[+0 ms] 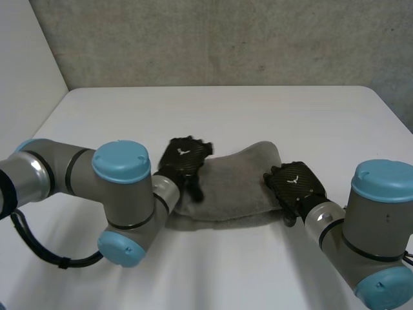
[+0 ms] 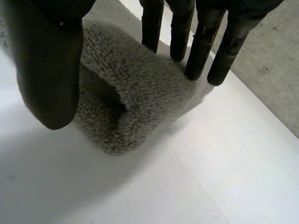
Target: Fold the towel.
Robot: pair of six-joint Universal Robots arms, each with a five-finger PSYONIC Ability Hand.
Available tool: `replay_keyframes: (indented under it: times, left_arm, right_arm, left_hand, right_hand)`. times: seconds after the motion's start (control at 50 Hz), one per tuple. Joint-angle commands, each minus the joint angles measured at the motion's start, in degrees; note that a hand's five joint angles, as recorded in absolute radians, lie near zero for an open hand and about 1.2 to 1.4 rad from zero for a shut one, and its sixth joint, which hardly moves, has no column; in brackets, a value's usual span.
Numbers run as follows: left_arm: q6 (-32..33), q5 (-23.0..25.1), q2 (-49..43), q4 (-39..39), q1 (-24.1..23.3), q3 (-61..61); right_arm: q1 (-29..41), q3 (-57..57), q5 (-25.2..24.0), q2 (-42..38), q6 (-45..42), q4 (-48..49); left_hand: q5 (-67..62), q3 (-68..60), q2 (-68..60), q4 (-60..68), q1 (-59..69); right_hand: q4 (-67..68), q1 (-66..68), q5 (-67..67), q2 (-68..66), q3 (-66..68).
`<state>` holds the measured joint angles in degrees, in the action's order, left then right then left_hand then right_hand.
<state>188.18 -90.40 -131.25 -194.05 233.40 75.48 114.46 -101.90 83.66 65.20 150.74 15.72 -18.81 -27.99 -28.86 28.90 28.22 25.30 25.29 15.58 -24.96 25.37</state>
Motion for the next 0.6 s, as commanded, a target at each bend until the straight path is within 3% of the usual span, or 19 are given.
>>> replay_keyframes:
  times: [0.02,0.14,0.36,0.6]
  left_arm:
    - [2.5,-4.3,4.6,0.7,2.6,7.6]
    - [2.1,-4.3,8.0,0.6,2.5,12.1]
    - [0.5,-4.4,13.0,0.3,1.5,18.0]
    - [0.5,-4.6,12.2,-1.9,2.5,18.6]
  right_arm:
    - [-1.3,-1.1,-0.4,0.1,-0.4,1.2]
    - [-1.1,-1.2,-0.3,-0.3,-0.4,1.6]
    - [-1.1,-1.9,0.1,0.2,-1.1,2.6]
    - [-3.1,-3.0,0.4,-0.4,-7.9,4.5]
  left_hand:
    - [-0.1,-0.9,0.0,0.0,0.7]
    - [0.4,-0.4,0.5,-0.5,0.2]
    - [0.9,0.1,1.0,-1.0,-0.3]
    - [1.4,0.6,1.5,-1.5,-0.8]
  right_hand:
    - [9.0,9.0,8.7,-9.3,8.9]
    - [17.9,17.9,17.6,-18.3,17.8]
    - [19.4,19.4,19.2,-19.8,19.4]
    - [51.2,51.2,50.9,-51.5,51.1]
